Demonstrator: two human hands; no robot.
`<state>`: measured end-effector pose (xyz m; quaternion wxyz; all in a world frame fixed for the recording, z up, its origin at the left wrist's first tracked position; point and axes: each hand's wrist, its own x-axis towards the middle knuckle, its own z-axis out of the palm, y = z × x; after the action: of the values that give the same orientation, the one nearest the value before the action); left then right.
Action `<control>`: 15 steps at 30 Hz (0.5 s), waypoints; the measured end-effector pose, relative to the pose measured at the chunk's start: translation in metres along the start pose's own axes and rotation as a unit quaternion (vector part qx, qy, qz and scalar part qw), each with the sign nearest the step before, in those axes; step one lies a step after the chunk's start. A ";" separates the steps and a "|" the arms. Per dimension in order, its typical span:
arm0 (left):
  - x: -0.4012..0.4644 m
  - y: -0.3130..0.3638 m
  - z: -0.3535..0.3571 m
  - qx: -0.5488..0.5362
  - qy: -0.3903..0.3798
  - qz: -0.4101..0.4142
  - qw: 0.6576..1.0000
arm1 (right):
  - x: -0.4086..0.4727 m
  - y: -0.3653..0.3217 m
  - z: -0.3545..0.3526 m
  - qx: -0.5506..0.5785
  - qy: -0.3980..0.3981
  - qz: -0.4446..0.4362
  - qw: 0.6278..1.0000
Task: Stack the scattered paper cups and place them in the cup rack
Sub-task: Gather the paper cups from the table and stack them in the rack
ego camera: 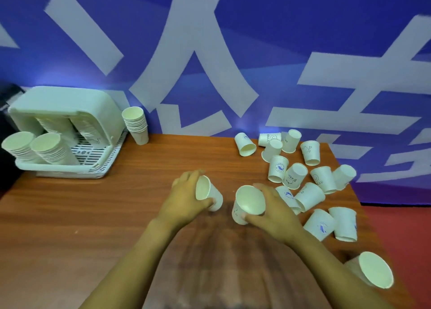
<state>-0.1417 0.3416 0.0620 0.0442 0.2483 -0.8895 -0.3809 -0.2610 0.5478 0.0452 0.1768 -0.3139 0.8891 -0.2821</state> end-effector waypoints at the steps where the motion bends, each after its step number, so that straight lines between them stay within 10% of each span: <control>1: -0.002 -0.010 -0.009 -0.001 -0.002 -0.002 1.000 | 0.002 -0.011 0.006 0.003 0.005 0.004 1.000; 15: 0.004 -0.061 -0.059 0.016 -0.006 0.011 1.000 | 0.035 -0.080 0.041 0.003 0.001 0.011 1.000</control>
<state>-0.1044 0.2658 0.0606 0.0393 0.2367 -0.8985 -0.3676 -0.2296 0.4571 0.0573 0.1799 -0.3033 0.8920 -0.2827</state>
